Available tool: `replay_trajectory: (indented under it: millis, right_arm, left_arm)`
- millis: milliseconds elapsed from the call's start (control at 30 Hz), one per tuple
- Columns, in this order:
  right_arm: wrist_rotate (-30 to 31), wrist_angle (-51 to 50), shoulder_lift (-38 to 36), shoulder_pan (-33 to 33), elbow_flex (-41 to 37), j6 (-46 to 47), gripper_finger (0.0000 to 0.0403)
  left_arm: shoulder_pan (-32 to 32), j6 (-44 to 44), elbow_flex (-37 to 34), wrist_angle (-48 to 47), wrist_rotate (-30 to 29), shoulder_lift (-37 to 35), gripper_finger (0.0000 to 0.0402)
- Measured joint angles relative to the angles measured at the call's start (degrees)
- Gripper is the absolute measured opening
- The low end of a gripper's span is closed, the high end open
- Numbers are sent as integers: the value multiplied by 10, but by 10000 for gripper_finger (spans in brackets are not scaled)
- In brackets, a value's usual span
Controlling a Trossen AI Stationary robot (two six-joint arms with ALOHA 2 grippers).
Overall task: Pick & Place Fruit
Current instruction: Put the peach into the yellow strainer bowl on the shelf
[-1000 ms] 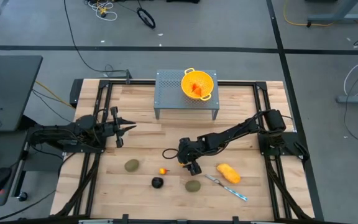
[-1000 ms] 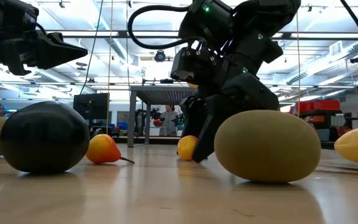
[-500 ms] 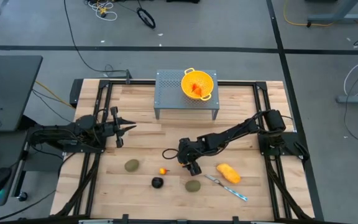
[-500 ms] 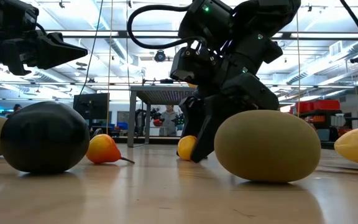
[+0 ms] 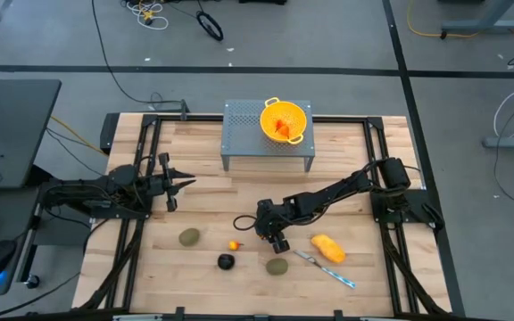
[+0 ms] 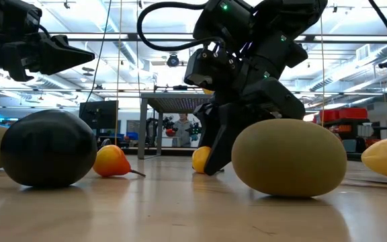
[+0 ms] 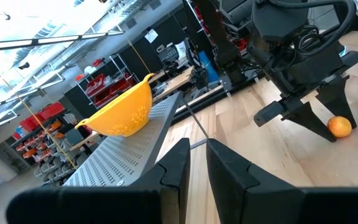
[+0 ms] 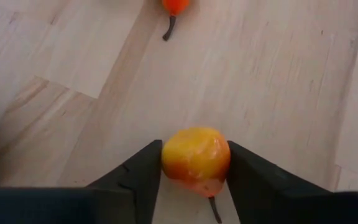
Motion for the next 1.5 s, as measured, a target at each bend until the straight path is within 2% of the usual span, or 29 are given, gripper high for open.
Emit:
replay_trajectory:
  millis: [1500]
  right_arm:
    - [3,-5,-17,0,-1,2,162]
  left_arm:
    - [0,0,0,0,0,0,64]
